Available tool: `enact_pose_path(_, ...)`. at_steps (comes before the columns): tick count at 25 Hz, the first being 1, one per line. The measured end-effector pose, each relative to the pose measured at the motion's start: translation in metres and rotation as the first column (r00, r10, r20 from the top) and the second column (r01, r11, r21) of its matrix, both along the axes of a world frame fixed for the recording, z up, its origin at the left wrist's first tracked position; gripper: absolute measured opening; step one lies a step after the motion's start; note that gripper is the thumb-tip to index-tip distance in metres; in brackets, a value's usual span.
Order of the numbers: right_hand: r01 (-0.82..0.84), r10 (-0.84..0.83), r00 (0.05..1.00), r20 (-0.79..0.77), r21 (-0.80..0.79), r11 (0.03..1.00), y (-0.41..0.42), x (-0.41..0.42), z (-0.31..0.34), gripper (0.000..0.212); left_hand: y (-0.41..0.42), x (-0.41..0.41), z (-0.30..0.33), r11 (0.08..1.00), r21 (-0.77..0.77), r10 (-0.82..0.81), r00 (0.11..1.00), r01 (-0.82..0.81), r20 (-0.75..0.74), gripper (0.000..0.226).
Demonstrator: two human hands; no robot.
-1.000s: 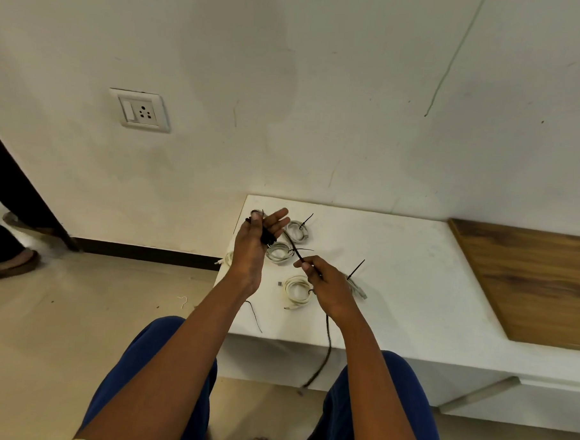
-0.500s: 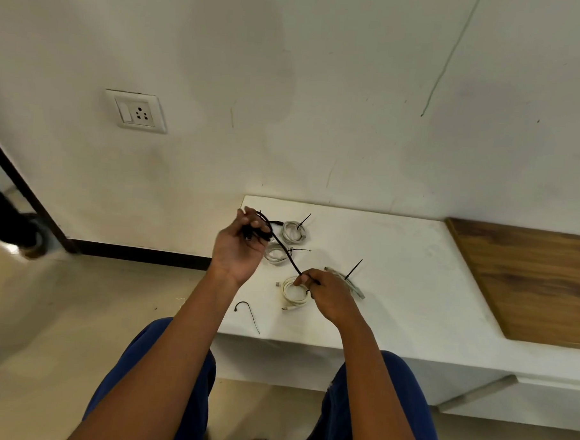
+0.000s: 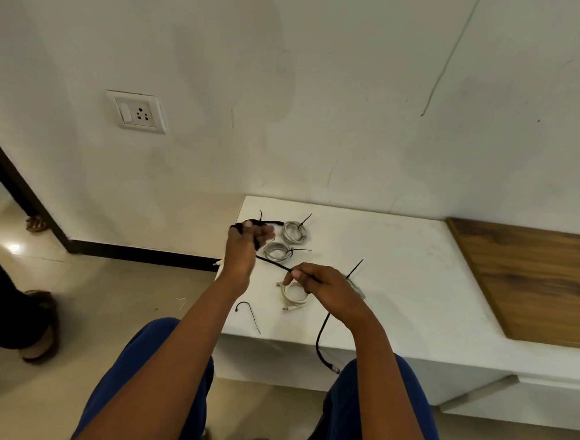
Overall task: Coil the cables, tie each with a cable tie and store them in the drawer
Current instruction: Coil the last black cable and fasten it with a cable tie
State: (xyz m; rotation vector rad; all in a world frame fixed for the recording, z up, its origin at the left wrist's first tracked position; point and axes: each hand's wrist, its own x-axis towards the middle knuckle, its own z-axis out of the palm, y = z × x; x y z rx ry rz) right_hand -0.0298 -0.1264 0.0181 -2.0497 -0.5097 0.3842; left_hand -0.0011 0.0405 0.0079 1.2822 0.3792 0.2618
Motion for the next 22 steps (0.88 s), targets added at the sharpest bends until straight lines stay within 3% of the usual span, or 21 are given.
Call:
enact_pose_path(2,0.041,-0.043,0.999,0.019,0.070,0.997,-0.001,0.000,0.000,0.026,-0.012,-0.005,-0.005,0.964,0.220,-0.143,0.989,0.149,-0.045,0.027)
enact_pose_path(4,0.113,-0.121,0.991,0.057,0.124,0.986,-0.004,0.002,-0.001,0.027,-0.023,-0.012,-0.008,0.898,0.344,-0.262,0.962,0.273,-0.078,0.020)
enact_pose_path(10,0.366,-0.401,0.895,0.196,0.190,0.911,-0.014,0.009,-0.005,0.028,-0.041,-0.025,-0.009,0.817,0.304,-0.481,0.870,0.490,-0.110,0.034)
enact_pose_path(13,0.456,-0.502,0.848,0.170,0.247,0.855,-0.016,0.013,-0.009,0.020,-0.046,-0.027,-0.005,0.795,0.123,-0.584,0.804,0.594,-0.106,0.044)
enact_pose_path(16,0.516,-0.564,0.823,0.073,0.319,0.795,-0.014,0.016,-0.011,0.011,-0.047,-0.028,0.001,0.739,-0.178,-0.662,0.749,0.649,-0.016,0.040)
enact_pose_path(19,0.505,-0.549,0.832,0.074,0.309,0.806,-0.008,0.017,-0.014,0.012,-0.044,-0.029,0.008,0.578,-0.485,-0.694,0.708,0.656,0.130,0.031)
enact_pose_path(22,0.452,-0.490,0.868,0.079,0.280,0.847,-0.002,0.019,-0.017,0.021,-0.038,-0.026,0.015,0.390,-0.678,-0.617,0.724,0.623,0.310,0.028)
